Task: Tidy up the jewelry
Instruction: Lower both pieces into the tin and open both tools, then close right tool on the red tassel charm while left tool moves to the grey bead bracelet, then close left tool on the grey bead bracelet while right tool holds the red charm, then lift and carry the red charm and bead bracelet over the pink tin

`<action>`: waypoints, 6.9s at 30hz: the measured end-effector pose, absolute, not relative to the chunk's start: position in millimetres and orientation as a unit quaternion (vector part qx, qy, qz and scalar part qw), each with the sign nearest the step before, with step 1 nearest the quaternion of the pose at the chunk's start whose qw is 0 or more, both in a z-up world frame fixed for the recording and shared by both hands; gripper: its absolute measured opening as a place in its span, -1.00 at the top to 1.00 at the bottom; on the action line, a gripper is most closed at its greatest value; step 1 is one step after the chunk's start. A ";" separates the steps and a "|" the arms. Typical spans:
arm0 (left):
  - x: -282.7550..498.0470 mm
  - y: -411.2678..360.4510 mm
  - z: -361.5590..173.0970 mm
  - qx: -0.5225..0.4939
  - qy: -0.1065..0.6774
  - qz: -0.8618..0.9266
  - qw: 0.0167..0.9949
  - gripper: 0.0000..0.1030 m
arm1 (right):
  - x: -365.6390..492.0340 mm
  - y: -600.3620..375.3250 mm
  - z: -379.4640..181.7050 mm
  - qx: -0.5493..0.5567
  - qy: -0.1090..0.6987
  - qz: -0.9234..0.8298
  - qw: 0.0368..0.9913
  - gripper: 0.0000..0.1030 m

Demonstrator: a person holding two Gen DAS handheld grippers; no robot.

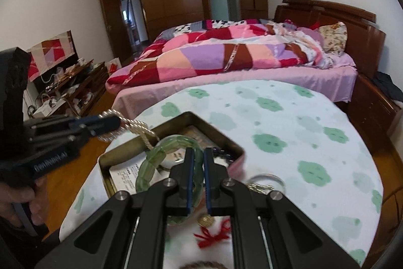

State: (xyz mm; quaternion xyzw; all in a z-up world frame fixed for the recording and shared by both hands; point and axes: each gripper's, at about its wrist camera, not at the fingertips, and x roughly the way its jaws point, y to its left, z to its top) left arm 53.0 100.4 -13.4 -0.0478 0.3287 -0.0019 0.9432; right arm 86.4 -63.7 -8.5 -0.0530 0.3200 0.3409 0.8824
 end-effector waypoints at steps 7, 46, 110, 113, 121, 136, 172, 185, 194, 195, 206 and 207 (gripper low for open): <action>58.7 106.3 -34.8 -0.047 0.348 0.008 0.936 0.89 | 86.1 -29.3 -23.8 -0.087 0.338 0.352 0.868 0.82; 49.5 97.5 -46.6 -0.019 0.351 0.060 0.934 -0.33 | 79.3 -89.0 -42.5 -0.051 0.357 0.288 0.887 -0.05; 38.7 49.3 -47.8 -0.011 0.353 0.035 0.935 -0.52 | 69.3 -111.7 -73.0 -0.080 0.384 0.273 0.878 -0.26; 39.1 50.2 -49.6 -0.014 0.356 0.035 0.934 -0.54 | 73.7 -104.0 -80.2 -0.091 0.393 0.277 0.872 -0.17; 38.4 47.0 -50.7 -0.013 0.359 0.025 0.933 -0.54 | 63.8 -103.1 -79.2 -0.105 0.376 0.281 0.877 0.92; 25.4 -0.4 -44.4 0.028 0.345 -0.050 0.937 -0.54 | 52.2 -177.9 -32.5 -0.035 0.327 0.237 0.914 0.94; 17.8 -35.8 -66.6 0.047 0.399 -0.138 0.905 0.85 | 38.5 -191.4 -52.9 -0.024 0.342 0.246 0.907 0.94; 10.6 -8.9 -18.5 0.040 0.338 -0.101 0.935 0.85 | 34.4 -182.1 -22.4 -0.022 0.310 0.256 0.915 0.94; 14.0 18.0 -4.6 0.028 0.323 -0.065 0.944 0.85 | 40.1 -154.3 1.2 -0.035 0.285 0.281 0.916 0.94; 15.3 22.1 -4.1 0.026 0.323 -0.060 0.944 0.85 | 40.6 -149.5 4.0 -0.038 0.281 0.285 0.916 0.94; 22.8 53.6 -5.0 0.015 0.324 -0.019 0.946 0.85 | 46.3 -105.6 19.3 -0.060 0.262 0.324 0.907 0.94; 23.2 55.9 -4.8 0.013 0.324 -0.018 0.946 0.85 | 47.5 -100.9 19.9 -0.062 0.262 0.328 0.906 0.94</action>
